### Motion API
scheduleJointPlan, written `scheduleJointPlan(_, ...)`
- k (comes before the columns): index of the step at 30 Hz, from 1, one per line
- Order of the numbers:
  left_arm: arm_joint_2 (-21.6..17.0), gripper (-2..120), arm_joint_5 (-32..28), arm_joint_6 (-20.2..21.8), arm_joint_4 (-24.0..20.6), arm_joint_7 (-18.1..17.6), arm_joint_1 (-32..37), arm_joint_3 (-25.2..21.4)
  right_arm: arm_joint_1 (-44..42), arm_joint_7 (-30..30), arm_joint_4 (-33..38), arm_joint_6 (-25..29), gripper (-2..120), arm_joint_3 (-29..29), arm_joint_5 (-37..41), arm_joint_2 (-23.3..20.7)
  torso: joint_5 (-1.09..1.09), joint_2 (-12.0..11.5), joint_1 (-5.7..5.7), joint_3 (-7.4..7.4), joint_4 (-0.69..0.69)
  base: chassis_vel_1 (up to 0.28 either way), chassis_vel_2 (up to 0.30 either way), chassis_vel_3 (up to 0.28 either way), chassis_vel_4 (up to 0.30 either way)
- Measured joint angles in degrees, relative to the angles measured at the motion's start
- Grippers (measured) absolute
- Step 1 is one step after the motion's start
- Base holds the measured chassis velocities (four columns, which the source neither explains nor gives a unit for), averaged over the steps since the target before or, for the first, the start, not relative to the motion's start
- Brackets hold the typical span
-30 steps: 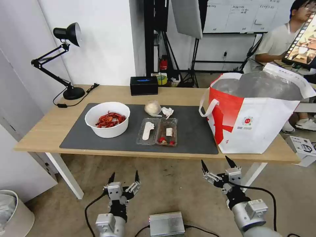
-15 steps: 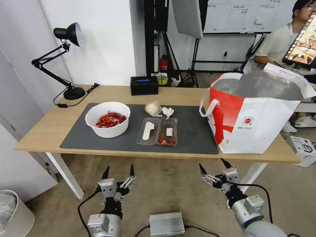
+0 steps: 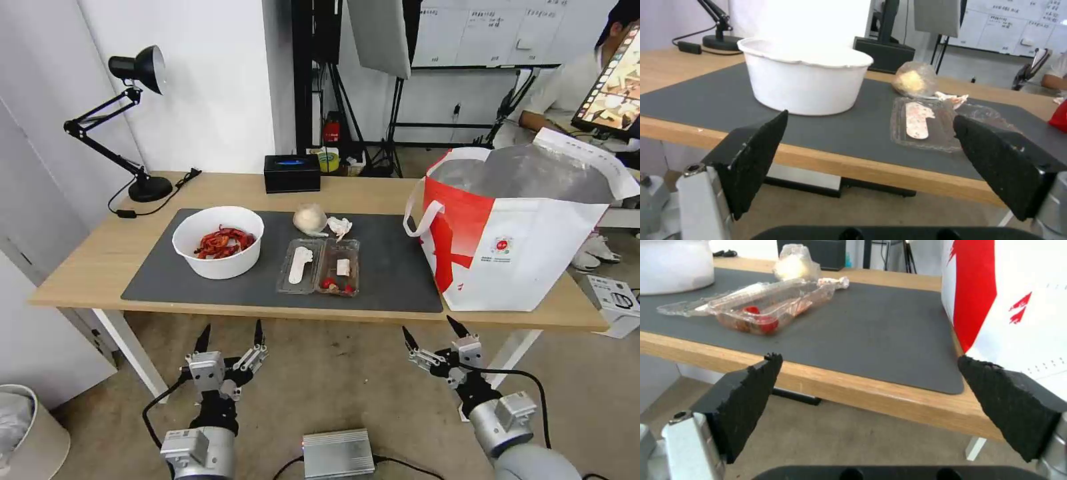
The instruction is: Pick up the trash from the table and place it into the takeout bag.
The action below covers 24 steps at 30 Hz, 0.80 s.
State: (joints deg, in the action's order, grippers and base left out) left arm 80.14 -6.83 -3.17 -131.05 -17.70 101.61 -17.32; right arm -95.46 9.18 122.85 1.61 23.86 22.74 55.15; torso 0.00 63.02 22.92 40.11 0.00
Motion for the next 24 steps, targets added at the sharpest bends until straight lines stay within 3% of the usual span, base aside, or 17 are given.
scheduleJointPlan(15,-1.16,100,-2.91,2.05,0.00,0.38,-1.21,0.27,0.47,-1.28,0.26,0.14,100,-0.14,-0.76,-0.22,0.00,0.00,0.00,0.00,0.00,0.000,0.000,0.000,0.000)
scheduleJointPlan(22,-1.90,100,-8.43,3.29,-0.04,0.53,-3.04,0.80,0.70,-2.21,0.70,0.22,100,-0.19,-0.56,-0.45,0.00,0.00,0.00,0.00,0.00,0.000,0.000,0.000,0.000)
scheduleJointPlan(24,-3.03,100,-16.44,6.02,-1.00,0.05,-5.54,1.09,0.74,-2.37,1.03,0.31,100,-0.11,-0.23,-0.76,0.00,0.00,-0.01,0.00,0.00,0.000,0.000,0.000,0.000)
